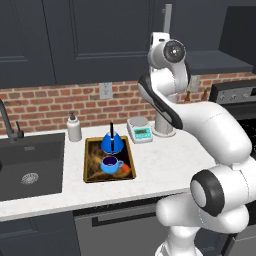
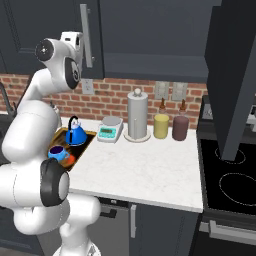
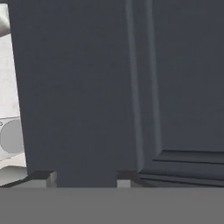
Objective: Pick the kettle from the counter and place it on the tray. Then pick the mug from the cabinet and place it on the tray. Then close the cabinet doors.
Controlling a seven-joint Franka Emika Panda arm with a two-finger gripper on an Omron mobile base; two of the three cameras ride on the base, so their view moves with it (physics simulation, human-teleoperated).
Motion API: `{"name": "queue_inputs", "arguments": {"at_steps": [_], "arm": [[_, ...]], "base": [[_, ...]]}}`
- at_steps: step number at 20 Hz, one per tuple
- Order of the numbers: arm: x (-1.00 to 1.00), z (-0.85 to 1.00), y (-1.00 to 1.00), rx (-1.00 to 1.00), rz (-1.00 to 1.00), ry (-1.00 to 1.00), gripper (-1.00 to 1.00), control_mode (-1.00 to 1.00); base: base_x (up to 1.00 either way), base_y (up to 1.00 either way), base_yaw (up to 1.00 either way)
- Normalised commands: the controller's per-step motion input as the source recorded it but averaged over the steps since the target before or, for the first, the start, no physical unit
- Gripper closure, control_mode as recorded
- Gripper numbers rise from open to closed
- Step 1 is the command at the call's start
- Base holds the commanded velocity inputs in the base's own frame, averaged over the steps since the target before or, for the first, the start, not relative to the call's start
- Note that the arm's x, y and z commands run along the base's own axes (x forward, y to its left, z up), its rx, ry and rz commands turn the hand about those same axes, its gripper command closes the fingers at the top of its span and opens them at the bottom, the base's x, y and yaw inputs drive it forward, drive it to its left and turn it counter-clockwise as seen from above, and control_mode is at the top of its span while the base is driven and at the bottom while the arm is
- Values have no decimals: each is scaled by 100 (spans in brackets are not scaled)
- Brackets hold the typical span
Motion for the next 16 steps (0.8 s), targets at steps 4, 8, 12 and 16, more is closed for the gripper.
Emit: {"name": "queue_inputs", "arguments": {"at_steps": [4,8,12,16], "arm": [[33,-35,7,0,0,3,-100,-100],[-2,-9,0,0,17,-2,-100,-100],[-59,-1,2,0,26,-1,-100,-100],[-75,0,6,0,18,0,-100,-100]], "base": [[0,0,0],[0,0,0],[0,0,0],[0,0,0]]}}
